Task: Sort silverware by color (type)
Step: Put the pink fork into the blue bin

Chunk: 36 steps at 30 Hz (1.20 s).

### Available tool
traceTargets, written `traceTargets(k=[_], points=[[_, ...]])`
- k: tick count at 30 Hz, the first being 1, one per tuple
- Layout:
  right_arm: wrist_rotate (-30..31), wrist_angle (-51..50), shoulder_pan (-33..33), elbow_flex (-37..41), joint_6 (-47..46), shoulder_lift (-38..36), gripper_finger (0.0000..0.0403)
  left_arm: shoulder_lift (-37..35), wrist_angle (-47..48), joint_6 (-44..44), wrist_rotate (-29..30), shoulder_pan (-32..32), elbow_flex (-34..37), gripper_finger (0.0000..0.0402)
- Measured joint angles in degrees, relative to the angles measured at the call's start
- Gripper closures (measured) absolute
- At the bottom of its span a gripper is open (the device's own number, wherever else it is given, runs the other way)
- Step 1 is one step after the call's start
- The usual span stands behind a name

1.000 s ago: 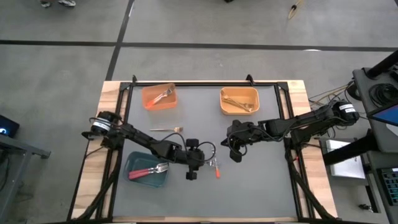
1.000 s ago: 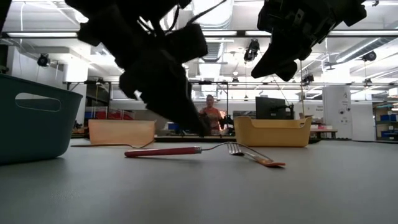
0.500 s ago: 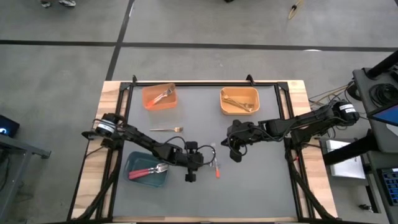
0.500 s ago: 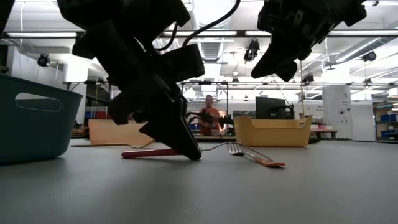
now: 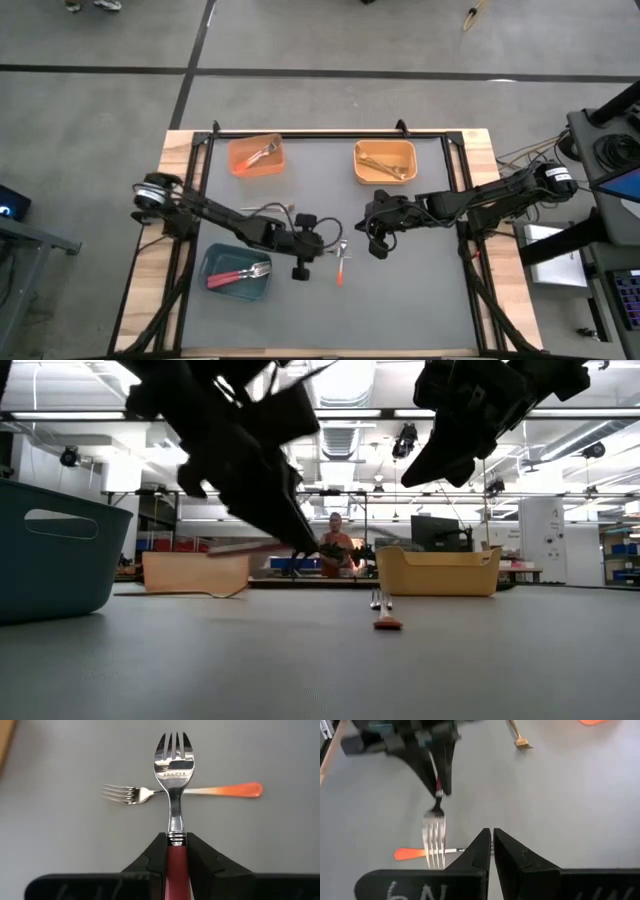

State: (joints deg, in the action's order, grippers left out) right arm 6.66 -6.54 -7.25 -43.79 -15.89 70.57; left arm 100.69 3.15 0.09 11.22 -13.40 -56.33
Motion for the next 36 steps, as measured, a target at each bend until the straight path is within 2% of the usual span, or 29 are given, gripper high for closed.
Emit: traceTargets(k=[8, 12, 15, 18, 21, 23, 30, 36], points=[[-0.06, 1.42, 0.0, 0.0, 2.19, 0.0, 0.039, -14.02, 0.39, 3.3, -1.02, 0.28, 1.4, 0.0371], [-1.08, 5.97, -0.06, 0.07, 5.25, 0.0, 0.039, -21.38, -5.51, 2.54, -8.89, 0.18, 4.01, 0.0371], [-4.91, 14.01, -0.68, 0.32, 7.59, 0.0, 0.039, -24.87, -19.44, 0.31, -16.74, 0.1, 9.72, 0.0371], [-9.85, 21.02, -1.45, 0.49, 11.14, 0.45, 0.039, -26.2, -34.71, -2.84, -18.93, 0.09, 16.99, 0.0371], [-10.12, 26.99, -1.41, 0.4, 11.69, 0.64, 0.039, -26.02, -49.45, -6.2, -17.82, 0.31, 22.43, 0.0371], [-9.86, 30.33, -1.38, 0.22, 12.92, 0.76, 0.0389, -25.48, -55.4, -7.72, -17.75, 0.32, 24.85, 0.0371], [-4.26, 36.44, -1.31, 0.22, 18.73, 0.83, 0.0357, -24.45, -58.01, -6.71, -17.79, 0.29, 25.87, 0.0371], [-6.98, 36.7, -1.77, 0.22, 16.12, 0.85, 0.0304, -21.23, -58.04, -7.4, -18.2, 0.29, 24.42, 0.0371]])
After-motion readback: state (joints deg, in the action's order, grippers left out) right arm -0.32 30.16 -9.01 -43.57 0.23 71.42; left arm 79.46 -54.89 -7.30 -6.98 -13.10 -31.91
